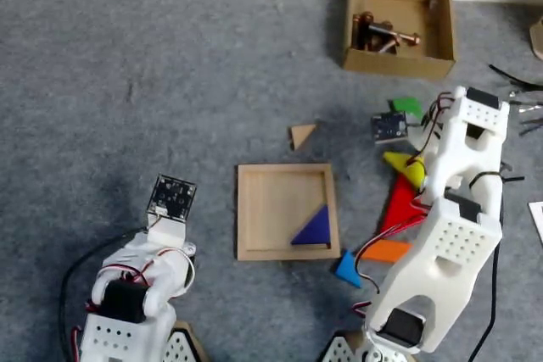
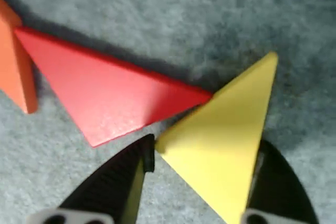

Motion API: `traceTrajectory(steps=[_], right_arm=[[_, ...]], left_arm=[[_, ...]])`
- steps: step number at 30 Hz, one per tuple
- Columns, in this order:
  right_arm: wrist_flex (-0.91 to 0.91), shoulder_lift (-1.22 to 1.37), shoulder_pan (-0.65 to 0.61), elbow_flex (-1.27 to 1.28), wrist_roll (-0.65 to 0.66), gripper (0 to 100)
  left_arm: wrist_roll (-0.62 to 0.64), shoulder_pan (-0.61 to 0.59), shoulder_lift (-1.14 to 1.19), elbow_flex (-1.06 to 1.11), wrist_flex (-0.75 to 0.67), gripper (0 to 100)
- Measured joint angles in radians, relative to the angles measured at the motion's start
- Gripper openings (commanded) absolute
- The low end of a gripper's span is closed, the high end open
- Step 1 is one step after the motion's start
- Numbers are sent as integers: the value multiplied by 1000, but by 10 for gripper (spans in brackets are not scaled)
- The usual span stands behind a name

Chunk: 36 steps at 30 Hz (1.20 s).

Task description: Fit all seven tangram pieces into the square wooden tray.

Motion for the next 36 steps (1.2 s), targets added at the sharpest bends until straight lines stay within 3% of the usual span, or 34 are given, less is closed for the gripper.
traceTrajectory(steps=[12,22,31,36], right_arm=[[25,2,-28,-9,-288,210],[25,2,-124,-9,-621,210],[34,5,-187,-106,-825,210],[87,14,-213,-161,-873,210]], left_arm=[[0,0,0,0,0,5],[0,0,0,0,0,5],[0,0,0,0,0,5],[0,0,0,0,0,5]])
